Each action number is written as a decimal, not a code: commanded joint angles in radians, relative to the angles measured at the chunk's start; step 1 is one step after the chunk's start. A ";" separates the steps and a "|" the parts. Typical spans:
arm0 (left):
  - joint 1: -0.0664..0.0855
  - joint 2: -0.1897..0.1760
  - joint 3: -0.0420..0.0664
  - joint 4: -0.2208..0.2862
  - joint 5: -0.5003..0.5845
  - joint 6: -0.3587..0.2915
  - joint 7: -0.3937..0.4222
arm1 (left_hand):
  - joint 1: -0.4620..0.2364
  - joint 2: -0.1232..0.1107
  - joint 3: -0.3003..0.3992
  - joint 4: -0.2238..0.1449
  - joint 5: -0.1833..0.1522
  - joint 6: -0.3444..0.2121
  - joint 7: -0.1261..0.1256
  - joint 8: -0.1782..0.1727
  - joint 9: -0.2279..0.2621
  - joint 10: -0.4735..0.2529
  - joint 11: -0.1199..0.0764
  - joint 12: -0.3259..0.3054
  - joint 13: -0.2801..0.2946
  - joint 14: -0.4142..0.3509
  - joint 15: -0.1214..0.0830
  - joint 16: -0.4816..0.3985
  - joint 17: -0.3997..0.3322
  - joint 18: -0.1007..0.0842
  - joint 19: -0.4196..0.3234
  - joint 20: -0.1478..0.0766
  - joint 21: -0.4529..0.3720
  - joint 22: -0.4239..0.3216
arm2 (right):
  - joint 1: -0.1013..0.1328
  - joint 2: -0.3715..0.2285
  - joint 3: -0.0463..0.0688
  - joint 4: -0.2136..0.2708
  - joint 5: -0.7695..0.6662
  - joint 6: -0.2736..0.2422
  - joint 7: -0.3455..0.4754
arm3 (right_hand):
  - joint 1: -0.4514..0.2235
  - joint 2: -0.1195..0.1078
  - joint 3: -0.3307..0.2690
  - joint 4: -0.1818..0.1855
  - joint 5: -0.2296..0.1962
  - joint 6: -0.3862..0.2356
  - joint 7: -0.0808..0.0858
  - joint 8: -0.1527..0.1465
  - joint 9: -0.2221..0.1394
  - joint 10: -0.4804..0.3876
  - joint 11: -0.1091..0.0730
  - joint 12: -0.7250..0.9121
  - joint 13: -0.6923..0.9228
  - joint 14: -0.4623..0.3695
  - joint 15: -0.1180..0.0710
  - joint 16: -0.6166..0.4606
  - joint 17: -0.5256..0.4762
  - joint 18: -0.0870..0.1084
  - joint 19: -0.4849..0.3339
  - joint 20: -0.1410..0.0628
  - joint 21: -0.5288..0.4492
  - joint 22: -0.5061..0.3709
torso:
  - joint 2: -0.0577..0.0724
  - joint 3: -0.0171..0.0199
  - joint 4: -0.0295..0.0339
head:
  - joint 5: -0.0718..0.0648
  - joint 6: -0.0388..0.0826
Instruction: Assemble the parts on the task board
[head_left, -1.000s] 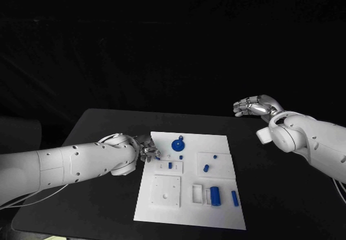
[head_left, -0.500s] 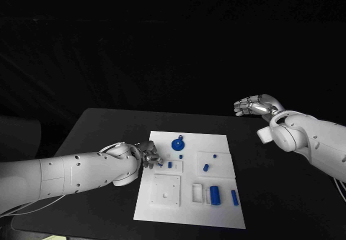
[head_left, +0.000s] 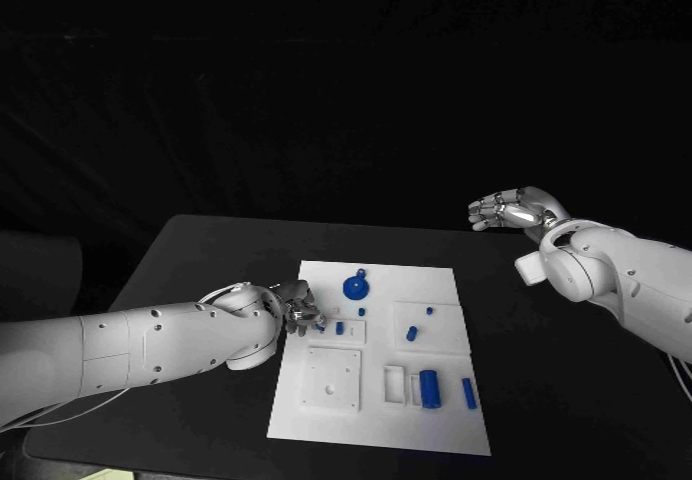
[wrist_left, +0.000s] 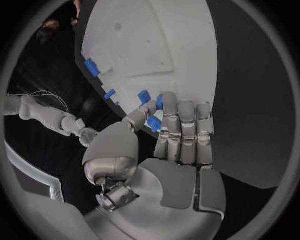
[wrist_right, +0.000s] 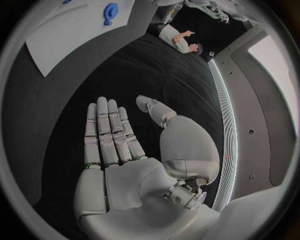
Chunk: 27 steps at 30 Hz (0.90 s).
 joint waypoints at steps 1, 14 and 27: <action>-0.001 0.001 -0.001 0.003 -0.010 0.030 -0.007 | 0.011 0.003 0.005 -0.001 0.006 0.046 -0.041 0.003 0.002 0.050 -0.044 -0.002 0.001 0.019 -0.019 0.005 0.002 -0.003 0.008 -0.086 0.006 0.021 | 0.000 -0.001 0.001 0.002 -0.007 0.011 0.005 | 0.003 -0.004 -0.007 0.001 0.007 -0.008 0.000 0.005 -0.002 0.006 -0.002 -0.005 -0.001 -0.006 0.003 -0.004 0.000 -0.009 -0.008 -0.002 -0.004 0.002 | 0.000 -0.0001 -0.0005 | -0.001 -0.001; -0.001 -0.005 -0.002 0.008 -0.010 0.048 -0.012 | 0.012 0.003 0.006 -0.001 0.014 0.048 -0.042 0.003 0.001 0.051 -0.045 0.000 0.004 0.020 -0.019 0.007 0.003 -0.003 0.008 -0.086 0.007 0.021 | 0.000 -0.002 0.001 0.002 -0.007 0.011 0.006 | 0.004 -0.004 -0.007 0.001 0.007 -0.008 0.000 0.005 -0.002 0.006 -0.002 -0.005 -0.001 -0.006 0.003 -0.004 0.000 -0.009 -0.008 -0.002 -0.004 0.002 | 0.000 -0.0008 -0.0001 | -0.003 -0.001; -0.001 -0.006 -0.002 0.007 -0.009 0.059 -0.014 | 0.014 0.001 0.007 -0.002 0.023 0.051 -0.043 0.003 0.000 0.052 -0.046 0.002 0.009 0.021 -0.019 0.010 0.005 -0.003 0.007 -0.087 0.008 0.021 | 0.000 0.000 0.001 0.002 -0.007 0.012 0.006 | 0.004 -0.004 -0.007 0.001 0.007 -0.008 0.000 0.006 -0.002 0.006 -0.002 -0.005 -0.002 -0.006 0.003 -0.004 0.000 -0.009 -0.008 -0.002 -0.004 0.002 | 0.000 -0.0002 0.0002 | -0.003 -0.003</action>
